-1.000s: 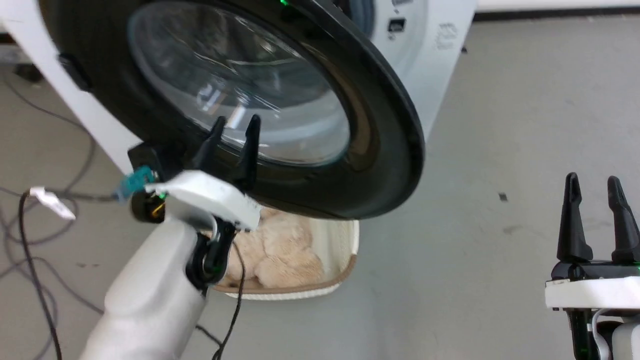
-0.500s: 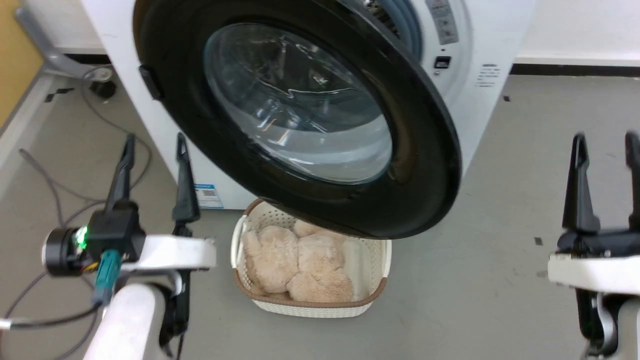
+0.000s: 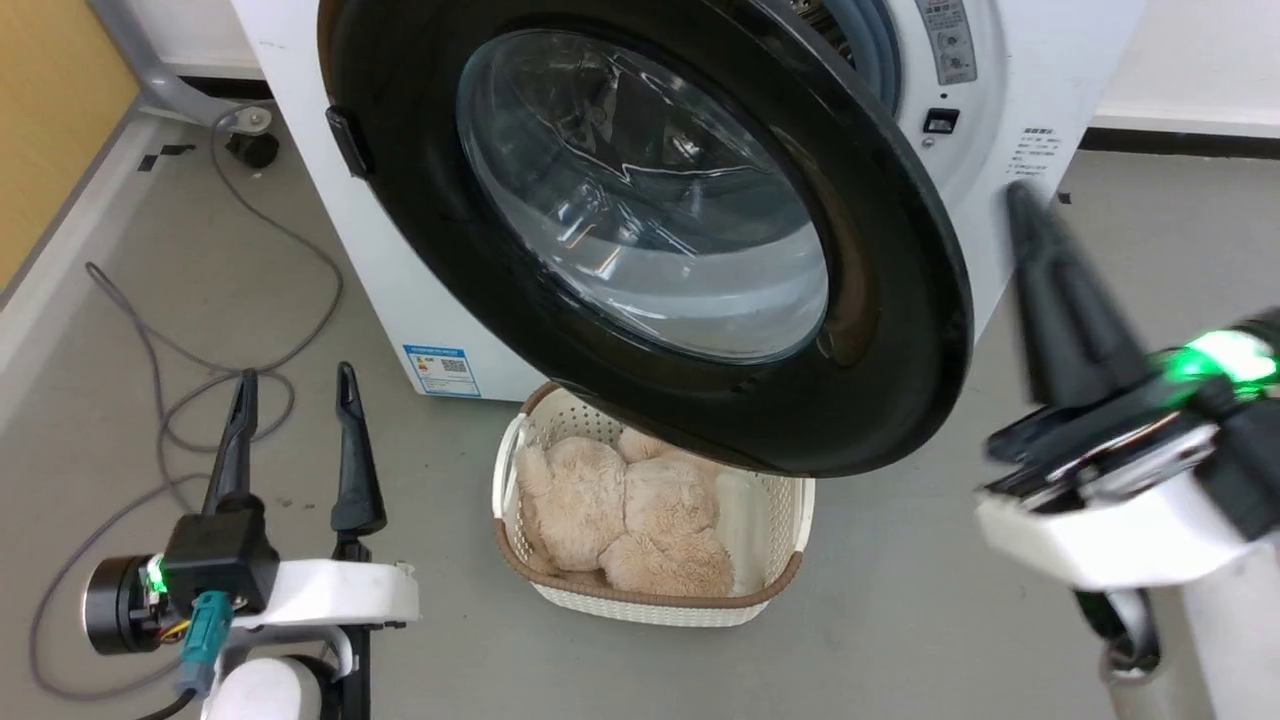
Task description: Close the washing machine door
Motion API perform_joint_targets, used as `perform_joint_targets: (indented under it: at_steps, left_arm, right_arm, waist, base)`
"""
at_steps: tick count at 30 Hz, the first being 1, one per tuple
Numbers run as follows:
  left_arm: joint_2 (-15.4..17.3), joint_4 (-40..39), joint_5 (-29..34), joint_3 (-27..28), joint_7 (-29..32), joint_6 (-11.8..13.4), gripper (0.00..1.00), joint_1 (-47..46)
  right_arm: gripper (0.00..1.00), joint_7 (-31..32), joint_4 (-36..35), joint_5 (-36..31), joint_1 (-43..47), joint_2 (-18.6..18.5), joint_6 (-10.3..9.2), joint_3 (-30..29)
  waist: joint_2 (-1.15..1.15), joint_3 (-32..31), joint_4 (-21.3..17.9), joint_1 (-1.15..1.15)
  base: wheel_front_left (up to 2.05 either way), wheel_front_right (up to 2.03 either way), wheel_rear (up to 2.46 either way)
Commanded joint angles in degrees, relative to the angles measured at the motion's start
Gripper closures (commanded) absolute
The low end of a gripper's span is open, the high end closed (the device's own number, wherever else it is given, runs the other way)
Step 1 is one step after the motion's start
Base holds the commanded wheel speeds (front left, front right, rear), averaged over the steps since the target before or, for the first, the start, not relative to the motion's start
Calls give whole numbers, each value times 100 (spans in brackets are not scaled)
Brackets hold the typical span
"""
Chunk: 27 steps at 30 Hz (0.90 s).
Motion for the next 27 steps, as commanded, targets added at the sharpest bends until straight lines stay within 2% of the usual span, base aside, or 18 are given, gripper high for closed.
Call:
perform_joint_targets:
  at_steps: [1,12,18,27]
  left_arm:
    - [-54,-28,26,71,-25,-67,0,84]
    - [-344,-175,324,367,-25,-390,0,44]
    - [-419,-250,526,328,-25,-532,0,-17]
    - [-501,-227,621,351,-25,-606,0,-131]
  right_arm:
    - [100,-24,10,79,-95,-159,-3,212]
    - [100,-24,799,445,-156,-990,-3,1624]
    - [100,-24,1512,524,-156,-1163,-3,1679]
    - [100,-24,2290,745,-394,-1176,-3,1259]
  waist:
    - [0,16,22,0]
    - [0,248,60,0]
    - [0,470,79,0]
    - [0,836,177,0]
  base:
    - [0,0,0]
    - [0,0,0]
    - [0,0,0]
    - [0,0,0]
